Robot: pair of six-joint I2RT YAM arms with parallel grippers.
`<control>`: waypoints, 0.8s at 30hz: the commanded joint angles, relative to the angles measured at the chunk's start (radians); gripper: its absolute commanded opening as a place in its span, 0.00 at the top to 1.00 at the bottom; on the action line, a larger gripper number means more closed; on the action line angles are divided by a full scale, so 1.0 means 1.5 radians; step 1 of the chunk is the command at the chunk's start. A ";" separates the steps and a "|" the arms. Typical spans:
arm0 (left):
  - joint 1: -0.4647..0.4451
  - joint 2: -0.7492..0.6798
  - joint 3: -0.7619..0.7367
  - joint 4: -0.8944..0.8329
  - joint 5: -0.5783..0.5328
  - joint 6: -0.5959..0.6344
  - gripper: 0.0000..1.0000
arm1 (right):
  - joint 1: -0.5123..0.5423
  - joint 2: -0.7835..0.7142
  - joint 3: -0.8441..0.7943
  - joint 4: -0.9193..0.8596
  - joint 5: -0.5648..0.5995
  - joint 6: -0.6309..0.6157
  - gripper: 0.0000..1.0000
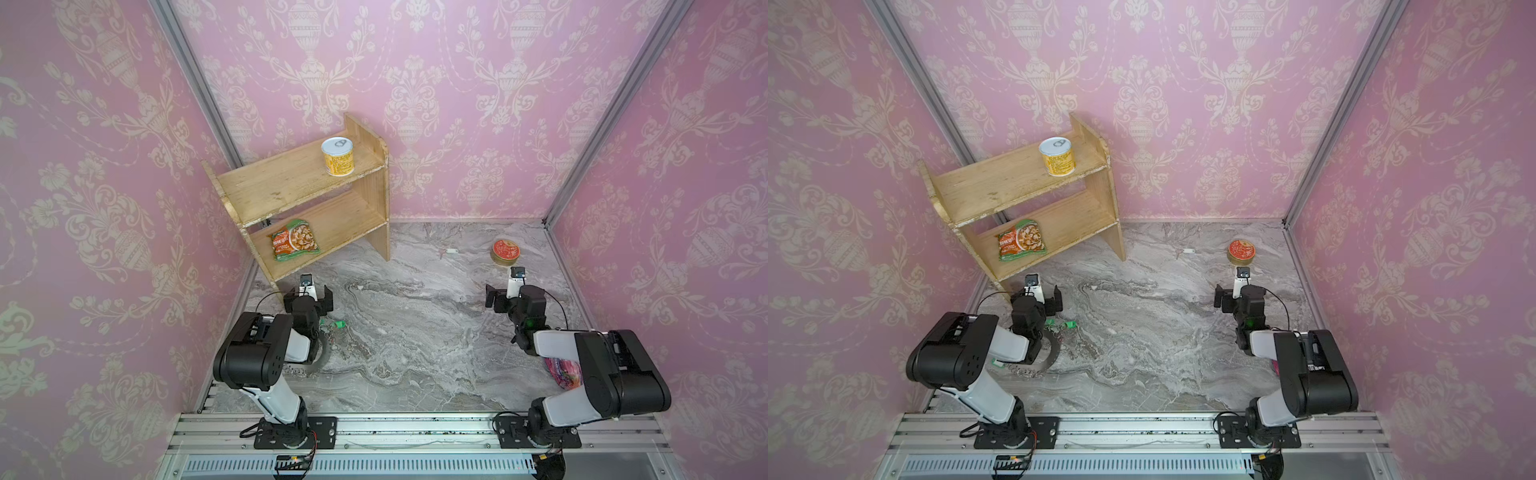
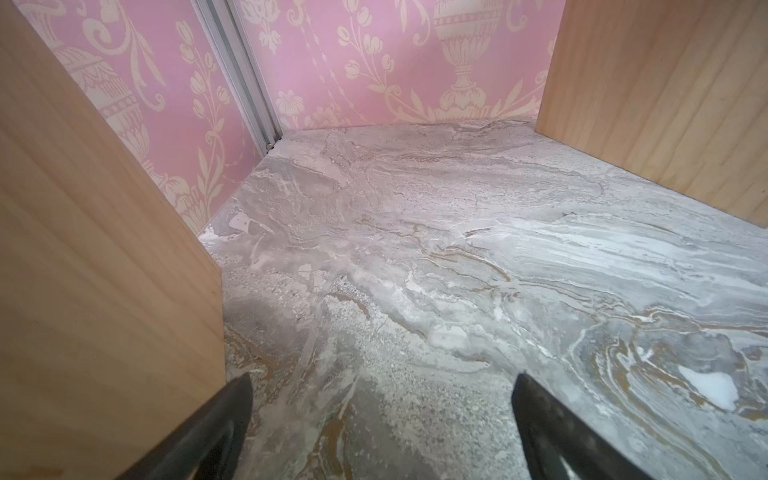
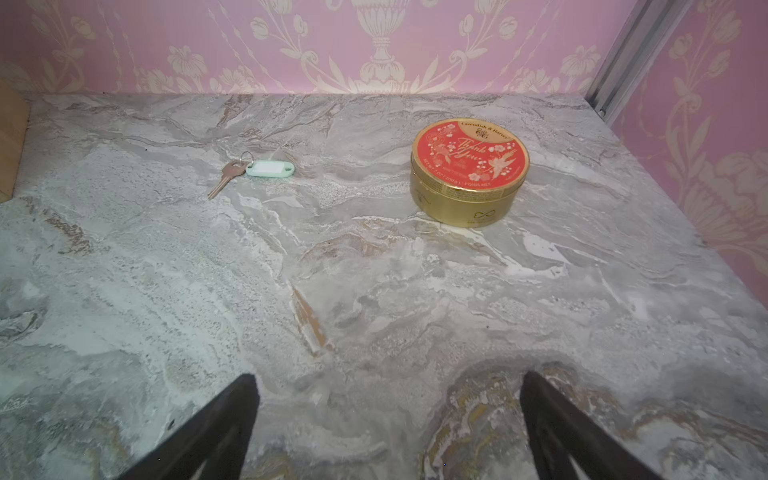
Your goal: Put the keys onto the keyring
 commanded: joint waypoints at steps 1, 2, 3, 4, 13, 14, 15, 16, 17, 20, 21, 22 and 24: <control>0.008 -0.013 0.010 -0.017 -0.032 -0.012 0.01 | -0.002 0.006 0.012 -0.001 -0.005 0.006 0.00; 0.008 -0.013 0.010 -0.017 -0.032 -0.012 0.01 | -0.002 0.007 0.012 -0.001 -0.005 0.006 0.00; 0.008 -0.013 0.010 -0.017 -0.032 -0.012 0.01 | -0.002 0.007 0.012 -0.001 -0.005 0.006 0.00; 0.008 -0.013 0.010 -0.017 -0.032 -0.012 0.01 | -0.002 0.007 0.012 -0.001 -0.005 0.006 0.00; 0.010 -0.013 0.013 -0.023 -0.036 -0.016 0.01 | -0.002 0.006 0.012 -0.001 -0.006 0.006 0.00; 0.010 -0.013 0.012 -0.023 -0.036 -0.016 0.01 | -0.002 0.006 0.012 -0.001 -0.005 0.007 0.00; 0.011 -0.013 0.013 -0.023 -0.037 -0.016 0.01 | -0.002 0.007 0.012 -0.001 -0.005 0.007 0.00; 0.010 -0.013 0.013 -0.023 -0.037 -0.016 0.01 | -0.001 0.007 0.013 -0.001 -0.005 0.007 0.00; 0.010 -0.013 0.013 -0.023 -0.037 -0.016 0.01 | -0.002 0.006 0.013 -0.002 -0.005 0.007 0.00; 0.010 -0.013 0.013 -0.024 -0.036 -0.015 0.01 | -0.002 0.006 0.013 -0.002 -0.005 0.007 0.00; 0.010 -0.013 0.013 -0.023 -0.037 -0.015 0.01 | -0.002 0.007 0.012 -0.002 -0.005 0.007 0.00; 0.010 -0.013 0.013 -0.024 -0.036 -0.016 0.01 | -0.002 0.006 0.012 -0.002 -0.005 0.006 0.00; 0.010 -0.013 0.013 -0.023 -0.036 -0.015 0.01 | -0.002 0.006 0.012 -0.001 -0.006 0.007 0.00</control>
